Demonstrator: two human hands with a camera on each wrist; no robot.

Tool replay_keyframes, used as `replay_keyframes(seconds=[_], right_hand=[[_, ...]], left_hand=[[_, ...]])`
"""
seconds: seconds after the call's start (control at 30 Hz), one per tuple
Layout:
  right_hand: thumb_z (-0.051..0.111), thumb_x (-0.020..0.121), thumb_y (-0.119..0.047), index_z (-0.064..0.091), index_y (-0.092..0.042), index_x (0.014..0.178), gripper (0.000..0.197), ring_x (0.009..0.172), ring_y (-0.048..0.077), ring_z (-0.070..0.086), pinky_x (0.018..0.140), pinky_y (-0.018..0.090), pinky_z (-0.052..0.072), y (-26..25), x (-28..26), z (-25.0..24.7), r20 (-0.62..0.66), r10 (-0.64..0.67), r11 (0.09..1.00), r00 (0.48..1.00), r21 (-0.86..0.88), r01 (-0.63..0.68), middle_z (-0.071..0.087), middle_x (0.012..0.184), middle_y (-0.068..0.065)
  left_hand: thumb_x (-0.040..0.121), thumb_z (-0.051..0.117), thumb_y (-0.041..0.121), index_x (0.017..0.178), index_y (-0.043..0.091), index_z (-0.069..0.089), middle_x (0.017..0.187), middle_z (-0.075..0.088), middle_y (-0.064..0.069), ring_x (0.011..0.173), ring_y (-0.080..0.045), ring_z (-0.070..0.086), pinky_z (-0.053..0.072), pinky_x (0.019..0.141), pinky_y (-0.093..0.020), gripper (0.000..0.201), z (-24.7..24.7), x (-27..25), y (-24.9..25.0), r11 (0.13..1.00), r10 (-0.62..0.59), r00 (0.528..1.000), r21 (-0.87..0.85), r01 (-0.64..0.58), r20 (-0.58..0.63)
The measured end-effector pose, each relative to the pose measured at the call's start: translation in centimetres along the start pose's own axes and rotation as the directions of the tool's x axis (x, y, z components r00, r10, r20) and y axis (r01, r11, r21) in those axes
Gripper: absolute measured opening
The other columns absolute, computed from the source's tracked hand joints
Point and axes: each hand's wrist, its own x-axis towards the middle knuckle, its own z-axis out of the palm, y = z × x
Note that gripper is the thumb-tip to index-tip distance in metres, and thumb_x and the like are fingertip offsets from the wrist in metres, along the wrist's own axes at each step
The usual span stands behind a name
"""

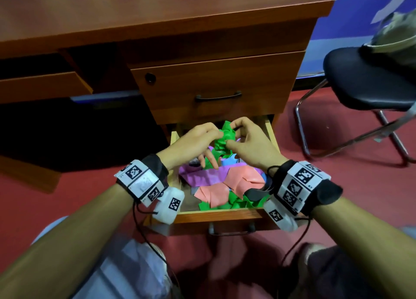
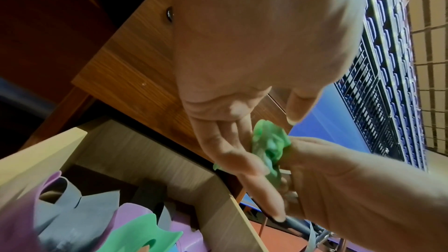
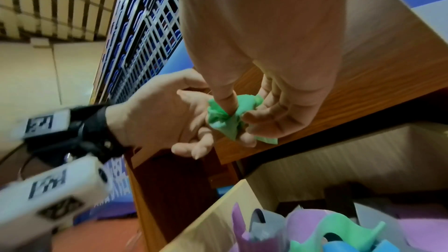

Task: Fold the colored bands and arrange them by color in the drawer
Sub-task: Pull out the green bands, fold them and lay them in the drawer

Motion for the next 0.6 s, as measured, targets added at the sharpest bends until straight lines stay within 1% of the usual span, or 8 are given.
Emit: replay_keyframes(seconds=[0.07, 0.13, 0.2, 0.27, 0.37, 0.43, 0.53, 0.6], right_hand=[[0.069, 0.075, -0.020, 0.052, -0.018, 0.106, 0.036, 0.067, 0.025, 0.060, 0.067, 0.047, 0.055, 0.4, -0.7, 0.4, 0.008, -0.024, 0.998, 1.000, -0.051, 0.025, 0.061, 0.083, 0.010], [0.069, 0.077, -0.018, 0.052, -0.018, 0.105, 0.033, 0.063, 0.018, 0.055, 0.067, 0.047, 0.054, 0.7, -1.2, 0.6, 0.009, -0.046, 0.995, 0.999, -0.091, 0.047, 0.059, 0.080, 0.004], [0.069, 0.079, -0.014, 0.051, -0.018, 0.104, 0.031, 0.062, 0.014, 0.051, 0.066, 0.047, 0.054, 1.1, -1.4, 0.4, 0.008, -0.059, 0.992, 0.998, -0.112, 0.060, 0.057, 0.079, 0.002], [0.070, 0.080, -0.014, 0.051, -0.018, 0.102, 0.030, 0.060, 0.013, 0.049, 0.065, 0.047, 0.053, 1.2, -1.6, 0.3, 0.030, -0.066, 0.992, 0.997, -0.105, 0.069, 0.054, 0.077, 0.000], [0.073, 0.077, -0.016, 0.054, -0.017, 0.096, 0.027, 0.059, 0.011, 0.049, 0.064, 0.047, 0.053, 1.2, -1.8, 0.4, 0.081, -0.038, 0.998, 0.996, -0.056, 0.042, 0.054, 0.071, -0.003], [0.075, 0.078, -0.023, 0.054, -0.018, 0.091, 0.025, 0.060, 0.013, 0.050, 0.063, 0.047, 0.053, 1.6, -1.8, 0.3, 0.102, 0.010, 0.997, 0.995, -0.073, -0.003, 0.054, 0.069, -0.001], [0.079, 0.080, -0.038, 0.052, -0.020, 0.082, 0.032, 0.063, 0.017, 0.050, 0.062, 0.040, 0.050, 2.0, -1.5, -0.5, 0.086, 0.051, 0.994, 0.995, -0.104, -0.042, 0.054, 0.073, 0.005], [0.080, 0.078, -0.045, 0.054, -0.015, 0.079, 0.040, 0.064, 0.018, 0.054, 0.061, 0.034, 0.049, 2.1, -1.3, -0.8, 0.103, 0.052, 0.995, 0.993, -0.087, -0.043, 0.056, 0.075, 0.006]], left_hand=[[0.102, 0.055, 0.020, 0.102, 0.005, 0.052, 0.081, 0.068, -0.010, 0.071, -0.036, 0.076, 0.044, 0.045, -0.029, 0.014, 0.1, -0.3, -0.2, 0.998, 0.005, 1.000, 0.068, -0.005, 0.003], [0.097, 0.059, 0.010, 0.095, 0.009, 0.056, 0.072, 0.073, -0.009, 0.071, -0.030, 0.077, 0.047, 0.047, -0.027, 0.004, 0.3, -0.5, -0.7, 0.989, 0.029, 0.999, 0.143, -0.023, -0.040], [0.092, 0.067, 0.008, 0.087, 0.011, 0.061, 0.066, 0.072, 0.000, 0.065, -0.016, 0.076, 0.050, 0.051, -0.025, 0.008, 0.4, -0.4, -1.1, 0.968, 0.091, 0.989, 0.244, -0.059, -0.120], [0.086, 0.075, 0.013, 0.080, 0.013, 0.065, 0.064, 0.068, 0.007, 0.056, 0.002, 0.066, 0.042, 0.051, -0.011, 0.012, 0.4, -0.5, -1.1, 0.924, 0.141, 0.972, 0.377, -0.062, -0.186], [0.077, 0.080, 0.021, 0.075, 0.015, 0.067, 0.066, 0.067, 0.006, 0.054, 0.000, 0.056, 0.037, 0.048, -0.009, 0.014, 0.5, -0.6, -1.0, 0.902, 0.132, 0.967, 0.431, -0.025, -0.219], [0.080, 0.077, 0.019, 0.078, 0.014, 0.066, 0.068, 0.065, 0.007, 0.057, -0.002, 0.055, 0.038, 0.050, -0.012, 0.013, 0.8, -0.8, -0.9, 0.895, 0.156, 0.965, 0.444, -0.048, -0.210], [0.087, 0.076, 0.013, 0.077, 0.016, 0.065, 0.061, 0.061, 0.013, 0.053, 0.004, 0.057, 0.044, 0.056, -0.015, 0.015, 0.8, -0.9, -0.7, 0.895, 0.227, 0.951, 0.430, -0.118, -0.212], [0.088, 0.075, 0.010, 0.076, 0.016, 0.065, 0.062, 0.066, 0.007, 0.056, 0.001, 0.064, 0.055, 0.062, -0.023, 0.017, 0.7, -0.8, -0.9, 0.902, 0.250, 0.941, 0.408, -0.140, -0.230]])
